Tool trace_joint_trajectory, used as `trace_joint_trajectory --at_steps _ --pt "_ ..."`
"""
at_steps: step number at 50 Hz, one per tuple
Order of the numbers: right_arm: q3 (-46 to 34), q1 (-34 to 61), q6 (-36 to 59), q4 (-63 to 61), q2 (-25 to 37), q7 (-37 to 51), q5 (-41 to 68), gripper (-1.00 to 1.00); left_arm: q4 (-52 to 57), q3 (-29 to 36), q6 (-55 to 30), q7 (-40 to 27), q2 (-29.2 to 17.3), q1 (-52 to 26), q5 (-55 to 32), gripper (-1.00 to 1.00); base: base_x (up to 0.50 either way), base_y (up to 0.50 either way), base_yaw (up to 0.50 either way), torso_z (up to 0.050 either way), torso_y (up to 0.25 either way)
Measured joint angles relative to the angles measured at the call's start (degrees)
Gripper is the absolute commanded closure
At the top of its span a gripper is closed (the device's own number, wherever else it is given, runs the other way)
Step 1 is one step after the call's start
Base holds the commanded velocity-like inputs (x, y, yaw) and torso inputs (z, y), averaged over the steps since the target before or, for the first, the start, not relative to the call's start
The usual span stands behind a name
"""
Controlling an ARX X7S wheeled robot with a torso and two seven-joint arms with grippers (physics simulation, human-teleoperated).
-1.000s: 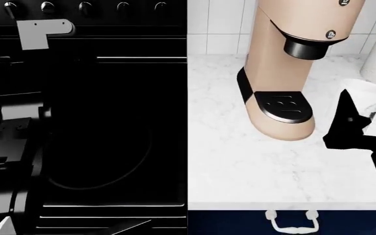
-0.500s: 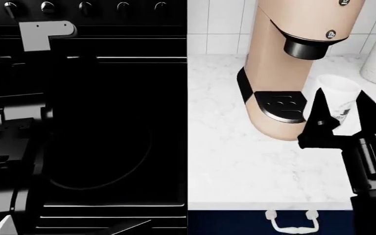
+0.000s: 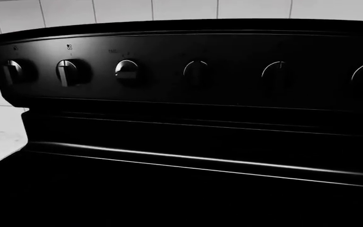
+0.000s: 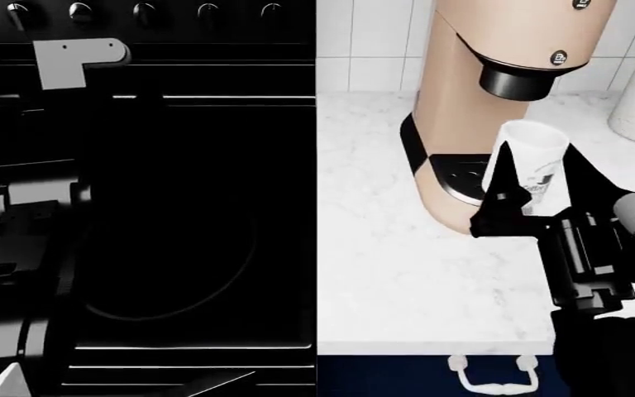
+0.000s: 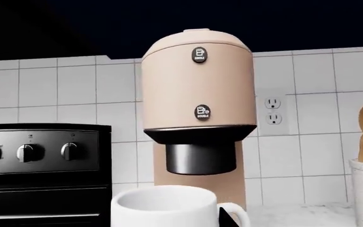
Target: Pick the mug from the cabinet, place it under the coffee machine dispenser, and press the start button.
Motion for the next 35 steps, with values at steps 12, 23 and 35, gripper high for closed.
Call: trace_joint_trajectory --at_steps 12,23,35 --pt "-1.81 2.42 -0.36 3.03 -0.60 0.33 -1.20 1.00 0.14 -0.39 -0.13 0.05 0.00 -0.04 0.33 -1.00 0.00 0.00 0.00 0.000 0.000" --pt "-2.72 4.63 -0.95 6.49 -1.13 0.91 -2.21 1.00 0.01 -0.72 -0.06 0.10 0.05 -0.06 0.60 -1.00 0.00 0.00 0.00 0.000 0.000" --pt "-3.88 7.03 -2.49 10.48 -1.71 1.41 -3.77 1.00 -0.13 -1.21 0.01 0.17 0.11 -0.03 0.95 -1.00 0.00 0.00 0.00 0.000 0.001"
